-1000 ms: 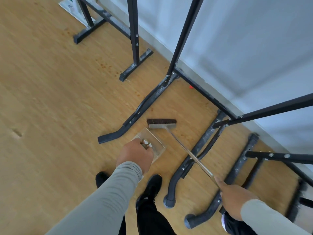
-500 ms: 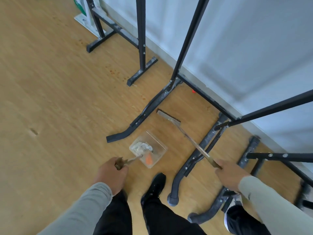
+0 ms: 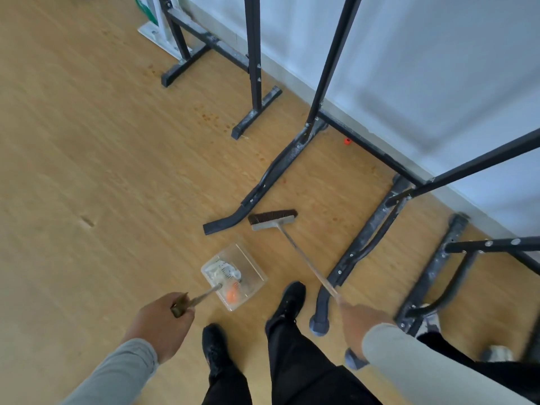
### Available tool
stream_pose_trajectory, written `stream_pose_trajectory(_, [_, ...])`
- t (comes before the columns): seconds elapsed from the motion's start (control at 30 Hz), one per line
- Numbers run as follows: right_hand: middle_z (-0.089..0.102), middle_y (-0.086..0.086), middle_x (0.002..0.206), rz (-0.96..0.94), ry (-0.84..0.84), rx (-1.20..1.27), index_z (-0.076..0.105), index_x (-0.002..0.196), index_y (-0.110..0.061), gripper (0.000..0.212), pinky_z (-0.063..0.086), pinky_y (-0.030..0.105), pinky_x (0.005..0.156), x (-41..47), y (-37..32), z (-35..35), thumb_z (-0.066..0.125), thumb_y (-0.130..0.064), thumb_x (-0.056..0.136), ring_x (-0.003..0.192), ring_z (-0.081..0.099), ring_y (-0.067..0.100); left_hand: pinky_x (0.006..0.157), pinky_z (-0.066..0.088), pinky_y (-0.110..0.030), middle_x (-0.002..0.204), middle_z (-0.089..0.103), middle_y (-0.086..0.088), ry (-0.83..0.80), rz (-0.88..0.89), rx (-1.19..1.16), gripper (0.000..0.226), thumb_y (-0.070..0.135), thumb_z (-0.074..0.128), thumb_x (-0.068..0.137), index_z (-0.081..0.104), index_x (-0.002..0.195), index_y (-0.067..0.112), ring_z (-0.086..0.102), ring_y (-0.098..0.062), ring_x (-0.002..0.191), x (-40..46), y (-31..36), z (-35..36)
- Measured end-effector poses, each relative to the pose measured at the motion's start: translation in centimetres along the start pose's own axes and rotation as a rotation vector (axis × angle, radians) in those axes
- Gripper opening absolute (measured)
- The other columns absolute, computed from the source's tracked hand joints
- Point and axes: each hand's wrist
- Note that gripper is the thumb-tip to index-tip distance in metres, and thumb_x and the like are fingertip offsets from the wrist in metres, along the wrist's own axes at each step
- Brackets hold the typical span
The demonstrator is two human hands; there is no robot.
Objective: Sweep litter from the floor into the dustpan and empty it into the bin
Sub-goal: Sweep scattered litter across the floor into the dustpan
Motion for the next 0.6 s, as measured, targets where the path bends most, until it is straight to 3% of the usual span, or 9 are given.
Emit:
stream_pose_trajectory(0.1, [0.058, 0.002, 0.130, 0.063, -0.013, -0.149, -0.004, 0.159, -0.036, 0.083, 0.048, 0.037, 0.085, -3.9, 0.9, -2.0, 0.044, -0.011, 0.096, 0.116, 0.060, 0.027, 0.073, 0.058, -0.035, 0.079, 0.070, 0.009, 0.004, 0.021, 0.042, 0.009, 0.035, 0.062, 0.091, 0.059, 0.083, 0.039, 0.066, -0.016, 0.072, 0.2, -1.7, -0.6])
stream_pose_trajectory(0.2, [0.061, 0.002, 0.131, 0.115, -0.015, -0.029, 0.003, 0.161, -0.034, 0.078, 0.049, 0.033, 0.098, -5.6, 3.6, -3.0, 0.042, -0.009, 0.098, 0.117, 0.060, 0.023, 0.074, 0.056, -0.034, 0.082, 0.069, 0.010, 0.003, 0.030, 0.047, 0.004, 0.036, 0.062, 0.091, 0.064, 0.094, 0.036, 0.065, -0.015, 0.075, 0.2, -3.2, -1.1])
stream_pose_trajectory(0.3, [0.064, -0.003, 0.117, 0.082, 0.111, 0.125, 0.030, 0.156, -0.028, 0.053, 0.050, 0.026, 0.089, -7.6, 7.3, -3.1, 0.039, -0.023, 0.103, 0.103, 0.063, 0.016, 0.075, 0.056, -0.034, 0.083, 0.069, 0.010, -0.005, 0.054, 0.050, 0.008, 0.037, 0.061, 0.091, 0.064, 0.099, 0.036, 0.065, -0.016, 0.076, 0.4, -4.4, -1.3])
stream_pose_trajectory(0.37, [0.058, -0.012, 0.102, 0.143, 0.128, 0.272, 0.036, 0.152, -0.035, 0.049, 0.047, 0.023, 0.082, -8.7, 9.3, -2.1, 0.041, -0.026, 0.104, 0.087, 0.057, 0.008, 0.075, 0.057, -0.034, 0.083, 0.069, 0.009, -0.006, 0.060, 0.046, 0.007, 0.038, 0.060, 0.091, 0.063, 0.098, 0.037, 0.065, -0.016, 0.076, 0.7, -4.7, -1.4])
stream_pose_trajectory(0.43, [0.055, -0.012, 0.089, 0.184, 0.175, 0.356, 0.045, 0.148, -0.031, 0.047, 0.047, 0.026, 0.074, -8.4, 9.9, -1.5, 0.043, -0.023, 0.102, 0.072, 0.050, 0.006, 0.075, 0.057, -0.035, 0.084, 0.069, 0.009, -0.007, 0.066, 0.047, 0.007, 0.039, 0.059, 0.092, 0.062, 0.098, 0.037, 0.065, -0.017, 0.076, 1.2, -5.1, -1.2])
stream_pose_trajectory(0.53, [0.058, 0.002, 0.098, 0.207, 0.263, 0.381, 0.045, 0.147, -0.016, 0.046, 0.045, 0.027, 0.065, -4.9, 8.3, -1.7, 0.042, -0.020, 0.101, 0.071, 0.050, 0.012, 0.076, 0.057, -0.037, 0.085, 0.069, 0.008, -0.008, 0.052, 0.025, 0.009, 0.037, 0.061, 0.091, 0.064, 0.100, 0.036, 0.065, -0.018, 0.077, 2.2, -5.3, -0.9])
stream_pose_trajectory(0.6, [0.062, 0.015, 0.121, 0.268, 0.250, 0.401, 0.042, 0.148, -0.008, 0.047, 0.046, 0.034, 0.079, -1.2, 6.5, -2.0, 0.043, -0.015, 0.101, 0.090, 0.054, 0.024, 0.077, 0.057, -0.039, 0.085, 0.069, 0.007, 0.001, 0.048, 0.005, 0.011, 0.035, 0.062, 0.090, 0.066, 0.101, 0.034, 0.065, -0.020, 0.077, 3.3, -5.1, -0.5])
Point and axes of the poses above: each hand's wrist, its own x-axis towards the middle knuckle, its own z-axis out of the palm, y = z × x
